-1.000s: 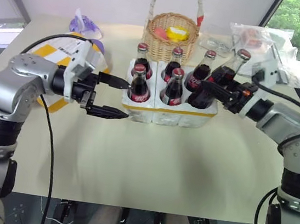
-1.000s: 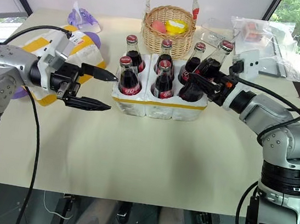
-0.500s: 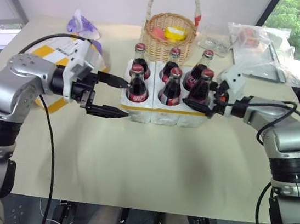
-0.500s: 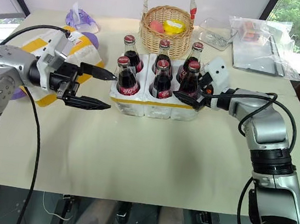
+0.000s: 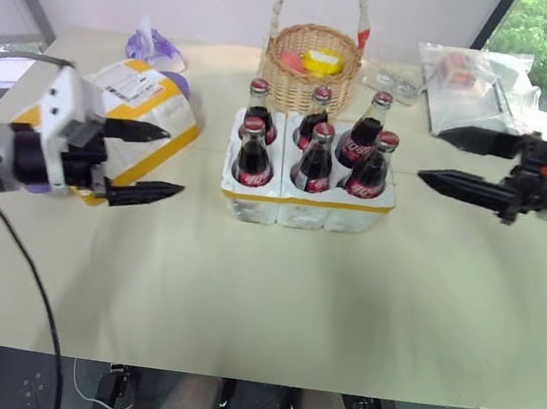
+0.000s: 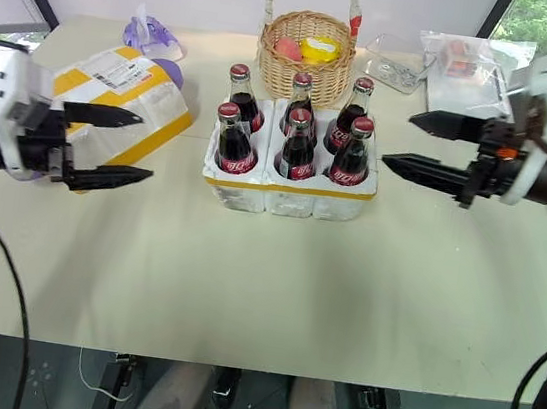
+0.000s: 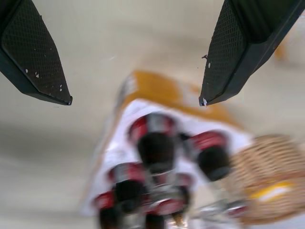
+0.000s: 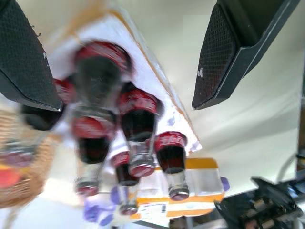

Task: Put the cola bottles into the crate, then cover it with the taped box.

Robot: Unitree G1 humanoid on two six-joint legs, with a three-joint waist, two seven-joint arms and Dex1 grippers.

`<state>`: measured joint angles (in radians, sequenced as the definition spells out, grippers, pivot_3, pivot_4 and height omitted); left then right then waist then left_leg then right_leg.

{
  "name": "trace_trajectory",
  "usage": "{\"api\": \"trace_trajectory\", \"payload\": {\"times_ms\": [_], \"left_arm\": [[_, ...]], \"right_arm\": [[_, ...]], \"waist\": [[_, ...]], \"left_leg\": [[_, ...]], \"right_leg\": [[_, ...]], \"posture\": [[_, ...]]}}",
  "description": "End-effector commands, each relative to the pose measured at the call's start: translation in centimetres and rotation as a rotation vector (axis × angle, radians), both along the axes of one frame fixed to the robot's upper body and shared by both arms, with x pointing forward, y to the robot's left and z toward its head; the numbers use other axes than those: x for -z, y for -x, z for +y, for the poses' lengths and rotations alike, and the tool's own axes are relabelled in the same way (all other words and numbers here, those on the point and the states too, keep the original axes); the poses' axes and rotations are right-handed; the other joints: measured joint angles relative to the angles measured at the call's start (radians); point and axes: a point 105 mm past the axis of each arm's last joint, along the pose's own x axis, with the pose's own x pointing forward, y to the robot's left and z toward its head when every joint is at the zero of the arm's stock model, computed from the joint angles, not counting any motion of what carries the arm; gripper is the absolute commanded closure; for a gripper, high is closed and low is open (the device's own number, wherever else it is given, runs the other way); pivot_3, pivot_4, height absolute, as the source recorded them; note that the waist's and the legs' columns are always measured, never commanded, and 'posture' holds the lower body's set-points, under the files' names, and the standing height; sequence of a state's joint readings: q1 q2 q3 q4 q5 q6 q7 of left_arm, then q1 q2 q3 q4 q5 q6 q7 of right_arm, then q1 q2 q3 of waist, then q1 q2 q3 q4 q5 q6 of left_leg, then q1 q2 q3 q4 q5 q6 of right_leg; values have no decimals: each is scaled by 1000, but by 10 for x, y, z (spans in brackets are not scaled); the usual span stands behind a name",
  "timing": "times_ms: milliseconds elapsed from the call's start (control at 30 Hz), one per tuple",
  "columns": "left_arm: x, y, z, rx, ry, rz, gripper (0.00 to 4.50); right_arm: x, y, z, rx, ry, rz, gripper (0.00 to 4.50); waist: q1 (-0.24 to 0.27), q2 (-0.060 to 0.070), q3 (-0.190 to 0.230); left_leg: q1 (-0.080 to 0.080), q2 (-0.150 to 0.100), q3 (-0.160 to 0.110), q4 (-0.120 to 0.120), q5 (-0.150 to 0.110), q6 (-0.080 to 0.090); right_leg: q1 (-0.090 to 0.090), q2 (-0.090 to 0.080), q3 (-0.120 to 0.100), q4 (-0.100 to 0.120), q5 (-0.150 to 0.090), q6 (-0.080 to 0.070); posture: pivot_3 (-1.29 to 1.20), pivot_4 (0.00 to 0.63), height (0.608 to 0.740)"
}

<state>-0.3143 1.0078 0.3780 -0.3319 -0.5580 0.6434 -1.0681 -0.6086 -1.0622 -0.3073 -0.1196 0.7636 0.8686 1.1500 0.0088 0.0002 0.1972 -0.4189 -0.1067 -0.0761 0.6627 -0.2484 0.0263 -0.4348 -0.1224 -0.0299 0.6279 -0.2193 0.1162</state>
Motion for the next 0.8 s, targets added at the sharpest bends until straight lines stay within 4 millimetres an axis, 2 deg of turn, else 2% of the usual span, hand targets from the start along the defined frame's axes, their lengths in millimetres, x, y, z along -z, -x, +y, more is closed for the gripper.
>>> {"api": "trace_trajectory", "payload": {"times_ms": [33,133,233,267,333,500,633,800], "left_arm": [[4,-4,51,-338,-263,-100,0],[22,5,94,-578,-504,-85,0],[34,20,126,-722,-729,-84,0],[37,24,131,-751,-767,-83,0],[40,25,133,-786,-786,-102,0],[56,11,140,-889,-827,-157,0],[73,-10,141,-944,-805,-204,0],[90,-25,141,-939,-870,-224,0]], "right_arm": [[-10,13,-3,-53,-23,-15,38],[-7,12,-2,-58,-9,-38,38],[-6,11,1,-80,-16,-37,38],[-6,9,2,-84,-20,-38,38],[-5,4,2,-82,-23,-36,38],[-8,-3,8,-95,-33,-51,38],[-12,-4,11,-104,-42,-61,38],[-17,-6,13,-89,-52,-78,38]], "waist": [[-3,0,0],[1,1,0],[3,1,0],[3,1,0],[9,1,0],[17,1,0],[21,1,0],[25,0,0]], "left_leg": [[0,0,0,0,0,0],[0,0,2,-2,0,0],[-1,0,2,-2,0,0],[-1,0,2,-2,-1,0],[-1,0,2,-2,-2,-2],[-1,0,2,-1,-2,-3],[-2,0,2,-2,-2,-3],[-4,0,3,-2,-1,-1]], "right_leg": [[0,-1,0,0,0,0],[-1,-2,1,0,0,0],[-2,-2,1,-1,0,-1],[-2,-2,1,-1,-1,-1],[-2,-2,1,-2,-1,-2],[-1,-2,0,-3,0,0],[-4,-2,0,0,0,0],[-6,-2,0,1,1,-1]], "posture": [[0,150,740],[0,150,740],[0,150,740],[0,150,740],[0,150,740],[0,150,740],[0,150,740],[0,150,740]]}}
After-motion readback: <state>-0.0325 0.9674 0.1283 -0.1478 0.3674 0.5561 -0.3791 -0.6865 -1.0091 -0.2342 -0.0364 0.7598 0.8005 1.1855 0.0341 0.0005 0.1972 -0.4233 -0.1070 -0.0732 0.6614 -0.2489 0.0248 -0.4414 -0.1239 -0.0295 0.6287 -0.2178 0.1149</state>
